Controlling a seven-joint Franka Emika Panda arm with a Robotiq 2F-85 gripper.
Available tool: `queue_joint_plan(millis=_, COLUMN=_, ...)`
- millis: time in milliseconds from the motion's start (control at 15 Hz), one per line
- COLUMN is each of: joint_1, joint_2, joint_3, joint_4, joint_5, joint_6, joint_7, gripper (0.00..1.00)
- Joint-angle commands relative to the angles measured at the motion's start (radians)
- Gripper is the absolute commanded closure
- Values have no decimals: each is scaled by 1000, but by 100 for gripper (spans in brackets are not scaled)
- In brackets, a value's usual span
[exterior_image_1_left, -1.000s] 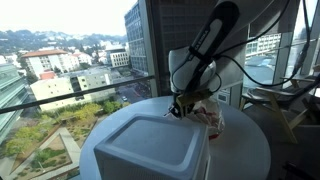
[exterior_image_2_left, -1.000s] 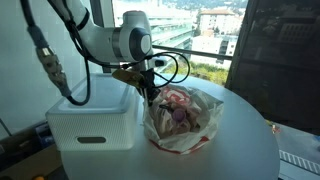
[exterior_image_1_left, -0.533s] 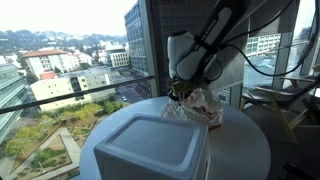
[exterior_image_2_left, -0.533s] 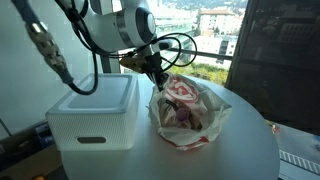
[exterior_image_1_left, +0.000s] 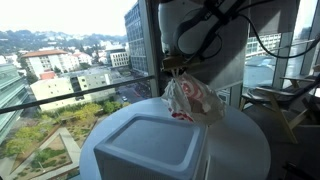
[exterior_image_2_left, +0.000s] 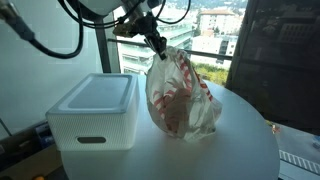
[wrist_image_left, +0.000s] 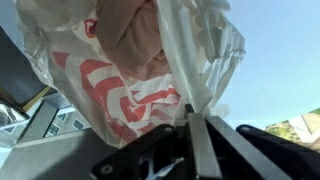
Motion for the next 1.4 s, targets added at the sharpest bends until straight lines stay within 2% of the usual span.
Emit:
queue_joint_plan(millis=0, joint_1=-54, joint_2=53, joint_3=60, joint_4=32, joint_5=3, joint_6=-74, joint_7=37, gripper=99)
queue_joint_plan(millis=333, joint_1=-87, joint_2=108, joint_3=78, joint_4=19, joint_5=50, joint_6=-89, joint_7=33, gripper=99)
queue_joint_plan(millis=400, joint_1=-90, joint_2=111, joint_3=79, joint_4=17, joint_5=76, joint_6=-90, joint_7=33, gripper=93)
queue_joint_plan(millis=467, joint_1=-97, joint_2=94, joint_3=95, joint_4=2, joint_5=138, joint_6=-88, joint_7=-3, gripper=73)
queue_joint_plan(millis=733, joint_1=-83, joint_2=-26, joint_3=137, joint_4=-65, joint_5=275, joint_6=-101, joint_7=-32, gripper=45)
queue_joint_plan(millis=1067, joint_1=-94, joint_2=-216, joint_3=186, joint_4=-182, joint_5=324, joint_6=-201, joint_7=33, gripper=8)
queue_joint_plan(millis=1133, joint_1=-101, joint_2=-250, joint_3=195, joint_4=-206, joint_5=327, joint_6=-220, joint_7=47, gripper=1)
queue_joint_plan(millis=1333, joint_1=-119, joint_2=-335, joint_3=217, joint_4=-285, joint_5=364, joint_6=-235, joint_7=68, gripper=0)
